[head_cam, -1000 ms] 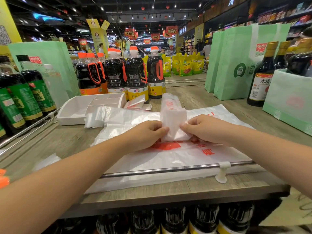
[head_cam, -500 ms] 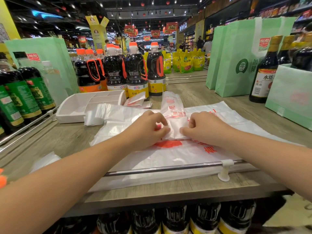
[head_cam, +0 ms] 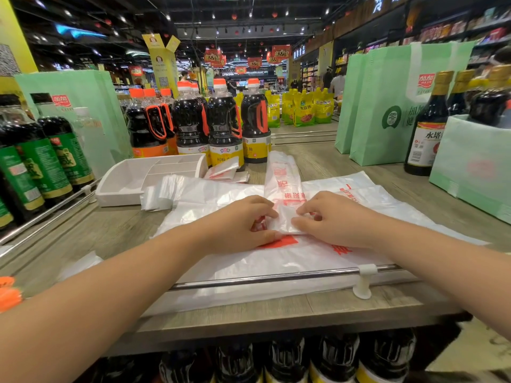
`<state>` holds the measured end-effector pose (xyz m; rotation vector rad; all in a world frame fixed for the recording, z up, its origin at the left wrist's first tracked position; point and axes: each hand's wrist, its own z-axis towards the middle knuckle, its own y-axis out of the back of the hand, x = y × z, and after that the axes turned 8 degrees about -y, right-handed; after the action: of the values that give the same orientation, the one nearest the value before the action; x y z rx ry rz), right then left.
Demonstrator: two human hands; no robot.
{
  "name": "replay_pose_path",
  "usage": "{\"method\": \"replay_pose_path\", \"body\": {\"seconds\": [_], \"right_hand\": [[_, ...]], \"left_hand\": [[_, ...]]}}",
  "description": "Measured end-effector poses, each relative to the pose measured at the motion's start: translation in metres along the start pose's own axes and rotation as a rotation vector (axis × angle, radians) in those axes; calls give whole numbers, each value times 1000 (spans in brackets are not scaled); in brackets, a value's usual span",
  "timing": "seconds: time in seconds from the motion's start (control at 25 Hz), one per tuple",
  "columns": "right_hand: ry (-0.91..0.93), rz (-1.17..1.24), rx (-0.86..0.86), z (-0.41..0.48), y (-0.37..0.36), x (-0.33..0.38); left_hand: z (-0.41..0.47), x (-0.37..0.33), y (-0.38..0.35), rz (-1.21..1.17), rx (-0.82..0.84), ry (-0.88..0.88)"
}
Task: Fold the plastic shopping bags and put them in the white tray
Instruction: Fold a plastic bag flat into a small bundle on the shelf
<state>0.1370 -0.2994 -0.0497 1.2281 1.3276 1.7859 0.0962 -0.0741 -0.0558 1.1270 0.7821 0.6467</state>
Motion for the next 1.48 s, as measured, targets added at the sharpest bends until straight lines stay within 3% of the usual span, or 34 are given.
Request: {"method": "replay_pose_path", "body": {"seconds": [0.2,0.4,0.56,0.72,1.08,1.48], "right_hand": [[-10,-58,168,-10,12,-4],[67,1,43,-10,10,-5],[109,34,32,-11,10,-5],[146,17,48,-11,10,-4],[165,21,110,-15,13,-8],[145,82,112,-20,12,-9]], "left_hand": [[-2,-1,2,48,10,-26],[0,3,-1,-58,-64,-69],[0,3,-1,-174,-129,35],[0,7,-2,-19,25,142],[-2,-1,3,-73,176,124],[-5,2,2,-99,80,-6]]}}
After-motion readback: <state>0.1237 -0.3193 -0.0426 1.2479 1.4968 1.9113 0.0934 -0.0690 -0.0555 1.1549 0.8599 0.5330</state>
